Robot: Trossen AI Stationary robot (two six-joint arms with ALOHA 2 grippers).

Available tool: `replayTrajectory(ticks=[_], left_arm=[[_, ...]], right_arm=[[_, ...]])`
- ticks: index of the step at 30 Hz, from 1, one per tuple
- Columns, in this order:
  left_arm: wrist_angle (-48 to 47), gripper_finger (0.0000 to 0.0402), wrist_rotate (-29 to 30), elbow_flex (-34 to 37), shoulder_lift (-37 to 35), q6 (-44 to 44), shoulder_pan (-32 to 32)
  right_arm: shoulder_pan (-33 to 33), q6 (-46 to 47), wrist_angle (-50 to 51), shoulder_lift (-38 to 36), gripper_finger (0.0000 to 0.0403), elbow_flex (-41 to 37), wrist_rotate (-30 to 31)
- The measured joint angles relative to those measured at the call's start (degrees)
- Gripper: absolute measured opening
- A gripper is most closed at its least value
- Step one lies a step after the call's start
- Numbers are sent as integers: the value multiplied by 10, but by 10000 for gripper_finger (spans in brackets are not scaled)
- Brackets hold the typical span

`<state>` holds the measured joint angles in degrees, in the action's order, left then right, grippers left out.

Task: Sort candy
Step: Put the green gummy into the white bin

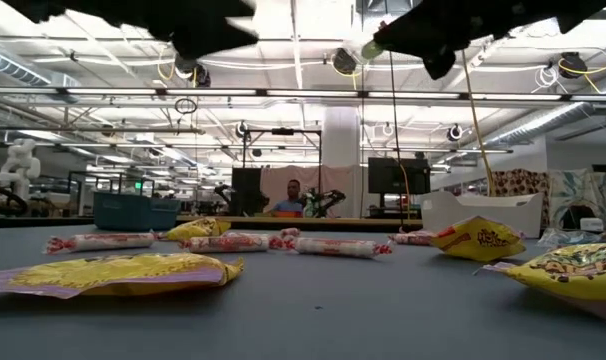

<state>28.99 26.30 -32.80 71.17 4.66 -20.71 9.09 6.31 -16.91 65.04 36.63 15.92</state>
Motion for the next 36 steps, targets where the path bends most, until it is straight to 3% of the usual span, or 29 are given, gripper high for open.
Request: replayTrajectory(ticks=[9,28,36], left_arm=[[32,326,-28,11,-1,2,32],[66,326,-18,8,-2,34,76],[66,326,-63,8,-2,52,96]], right_arm=[[-2,-14,29,-11,38,-1,7],[-9,-91,-13,-10,38,1,6],[-9,-319,-8,-10,38,1,7]])
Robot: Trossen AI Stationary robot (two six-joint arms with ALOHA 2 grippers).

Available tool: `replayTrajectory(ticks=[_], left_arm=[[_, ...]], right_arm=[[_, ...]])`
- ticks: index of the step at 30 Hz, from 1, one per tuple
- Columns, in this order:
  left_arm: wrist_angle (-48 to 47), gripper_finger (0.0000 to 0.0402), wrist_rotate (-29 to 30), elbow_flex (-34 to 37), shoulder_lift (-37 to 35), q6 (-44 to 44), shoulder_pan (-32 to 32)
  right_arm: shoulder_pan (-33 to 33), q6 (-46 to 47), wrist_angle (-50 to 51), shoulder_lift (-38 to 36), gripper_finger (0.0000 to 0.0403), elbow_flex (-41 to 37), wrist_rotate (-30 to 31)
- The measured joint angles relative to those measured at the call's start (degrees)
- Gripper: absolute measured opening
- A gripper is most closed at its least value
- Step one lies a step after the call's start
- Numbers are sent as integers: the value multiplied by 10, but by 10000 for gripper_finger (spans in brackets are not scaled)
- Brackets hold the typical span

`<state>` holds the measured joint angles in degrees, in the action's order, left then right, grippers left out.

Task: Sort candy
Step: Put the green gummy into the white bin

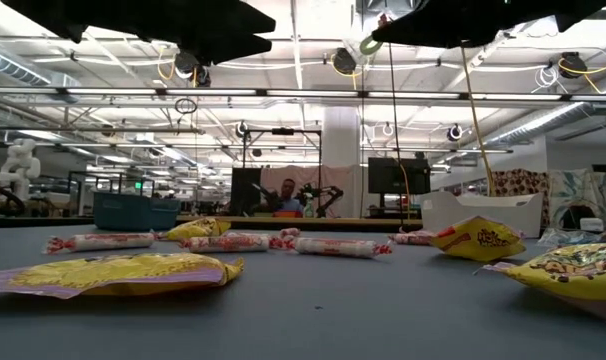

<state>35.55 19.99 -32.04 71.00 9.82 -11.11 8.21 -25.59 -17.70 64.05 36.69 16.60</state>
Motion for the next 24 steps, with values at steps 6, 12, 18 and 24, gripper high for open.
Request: replayTrajectory(ticks=[6,12,18,24], left_arm=[[-1,326,-4,0,0,0,2],[-8,326,-4,-1,0,-4,2],[-27,326,-4,-1,0,-5,-7],[-33,326,-3,-1,0,-5,-15]], right_arm=[[0,-114,-1,0,38,0,0],[0,-230,0,0,38,0,0],[0,-246,0,0,38,0,0],[0,-188,0,0,38,0,0]])
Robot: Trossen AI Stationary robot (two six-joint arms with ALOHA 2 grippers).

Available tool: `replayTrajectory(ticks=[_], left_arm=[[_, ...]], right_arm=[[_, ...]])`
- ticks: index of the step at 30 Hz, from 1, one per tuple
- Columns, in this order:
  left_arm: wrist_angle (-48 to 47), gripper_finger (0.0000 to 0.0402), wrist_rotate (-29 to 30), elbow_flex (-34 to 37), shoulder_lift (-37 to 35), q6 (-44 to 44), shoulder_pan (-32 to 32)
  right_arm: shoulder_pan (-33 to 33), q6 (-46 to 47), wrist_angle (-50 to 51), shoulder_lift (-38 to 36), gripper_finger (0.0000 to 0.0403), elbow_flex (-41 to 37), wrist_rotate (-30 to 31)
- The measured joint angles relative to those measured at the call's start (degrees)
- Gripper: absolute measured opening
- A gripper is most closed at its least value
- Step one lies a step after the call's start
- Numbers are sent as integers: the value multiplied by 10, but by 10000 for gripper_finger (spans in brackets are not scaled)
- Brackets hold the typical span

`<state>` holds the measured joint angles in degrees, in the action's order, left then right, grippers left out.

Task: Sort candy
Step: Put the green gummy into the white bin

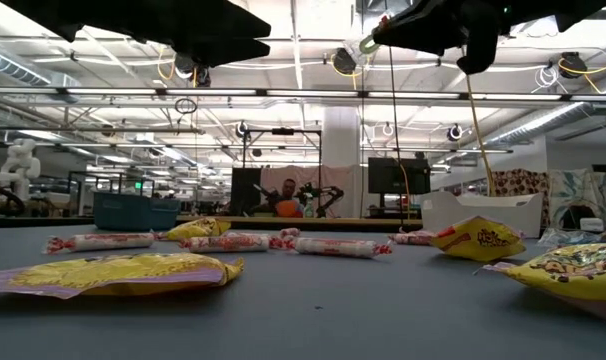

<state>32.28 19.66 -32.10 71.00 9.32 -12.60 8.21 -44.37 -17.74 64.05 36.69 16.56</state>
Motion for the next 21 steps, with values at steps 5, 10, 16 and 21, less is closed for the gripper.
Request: replayTrajectory(ticks=[5,10,16,21], left_arm=[[-2,326,0,0,0,-11,-9],[-5,326,0,0,0,-45,-18],[-12,326,1,0,0,-60,-40],[-14,326,1,0,0,-75,-57]], right_arm=[[0,132,0,0,38,0,-1],[0,274,0,0,38,0,-2],[0,427,0,0,38,0,-2],[0,528,0,0,38,0,-3]])
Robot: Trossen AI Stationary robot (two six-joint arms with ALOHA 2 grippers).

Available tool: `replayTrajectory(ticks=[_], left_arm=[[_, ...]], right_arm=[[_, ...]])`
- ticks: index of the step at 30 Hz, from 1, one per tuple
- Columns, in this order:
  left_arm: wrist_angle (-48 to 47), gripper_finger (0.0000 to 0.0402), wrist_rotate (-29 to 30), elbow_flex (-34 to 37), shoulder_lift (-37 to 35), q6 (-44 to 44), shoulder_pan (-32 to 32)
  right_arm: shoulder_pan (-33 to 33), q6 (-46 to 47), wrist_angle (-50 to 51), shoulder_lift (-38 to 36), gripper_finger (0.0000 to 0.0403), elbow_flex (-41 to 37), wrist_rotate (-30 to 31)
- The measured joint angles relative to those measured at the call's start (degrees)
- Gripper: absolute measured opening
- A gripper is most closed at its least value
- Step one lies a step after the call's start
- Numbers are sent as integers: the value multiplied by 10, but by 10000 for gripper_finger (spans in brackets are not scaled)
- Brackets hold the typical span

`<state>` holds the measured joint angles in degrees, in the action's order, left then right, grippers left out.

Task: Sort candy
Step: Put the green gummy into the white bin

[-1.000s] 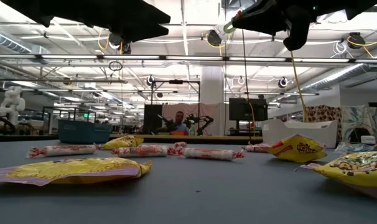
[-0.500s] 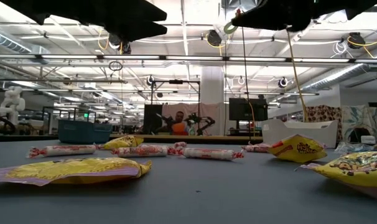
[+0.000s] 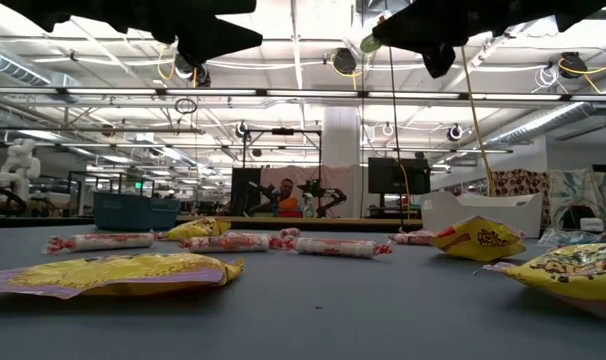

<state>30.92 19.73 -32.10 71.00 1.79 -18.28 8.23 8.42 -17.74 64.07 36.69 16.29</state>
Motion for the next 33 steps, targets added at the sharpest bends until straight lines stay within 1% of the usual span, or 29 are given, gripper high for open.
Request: replayTrajectory(ticks=[9,13,19,26,28,31,33], left_arm=[[-16,326,2,0,0,0,-14],[-21,326,3,0,0,-1,-14],[-21,326,3,0,0,0,-13],[-33,326,6,0,0,0,-13],[-38,326,11,0,0,0,-13],[-42,326,19,0,0,3,-12],[-42,326,20,0,0,9,-12]], right_arm=[[0,173,0,0,38,0,0],[0,212,0,0,38,0,0],[0,188,0,0,38,0,0],[0,91,4,0,38,0,5],[-3,79,16,0,38,0,27],[-16,77,52,0,38,0,89],[-32,78,88,0,38,0,120]])
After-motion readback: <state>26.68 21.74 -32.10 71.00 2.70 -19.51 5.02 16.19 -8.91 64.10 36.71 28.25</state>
